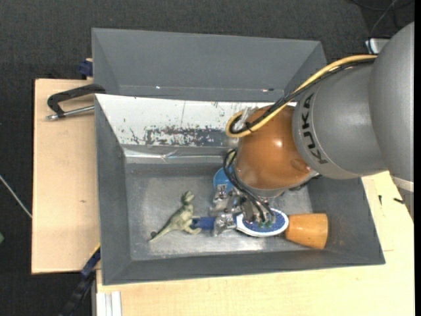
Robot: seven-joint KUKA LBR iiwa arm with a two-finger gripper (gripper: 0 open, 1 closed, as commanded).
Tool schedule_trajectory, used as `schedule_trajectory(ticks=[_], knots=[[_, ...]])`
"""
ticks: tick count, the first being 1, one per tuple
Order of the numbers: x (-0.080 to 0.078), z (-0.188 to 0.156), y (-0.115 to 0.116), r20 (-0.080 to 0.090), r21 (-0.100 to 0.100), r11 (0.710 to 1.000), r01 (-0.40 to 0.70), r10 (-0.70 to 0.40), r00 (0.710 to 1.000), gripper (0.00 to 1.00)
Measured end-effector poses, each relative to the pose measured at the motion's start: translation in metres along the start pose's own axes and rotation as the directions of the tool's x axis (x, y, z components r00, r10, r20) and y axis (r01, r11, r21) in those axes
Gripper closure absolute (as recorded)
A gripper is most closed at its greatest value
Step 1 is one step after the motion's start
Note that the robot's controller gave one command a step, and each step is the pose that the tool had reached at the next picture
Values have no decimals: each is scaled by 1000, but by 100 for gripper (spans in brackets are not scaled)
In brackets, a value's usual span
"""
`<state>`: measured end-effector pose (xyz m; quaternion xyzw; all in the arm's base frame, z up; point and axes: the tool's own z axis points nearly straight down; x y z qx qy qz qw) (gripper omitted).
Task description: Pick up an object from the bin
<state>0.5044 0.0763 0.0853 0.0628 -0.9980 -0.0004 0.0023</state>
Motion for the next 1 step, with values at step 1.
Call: schedule_trajectory(ticks=[1], knots=[[-4, -152, 3, 15, -1, 998, -60, 60, 998, 100]])
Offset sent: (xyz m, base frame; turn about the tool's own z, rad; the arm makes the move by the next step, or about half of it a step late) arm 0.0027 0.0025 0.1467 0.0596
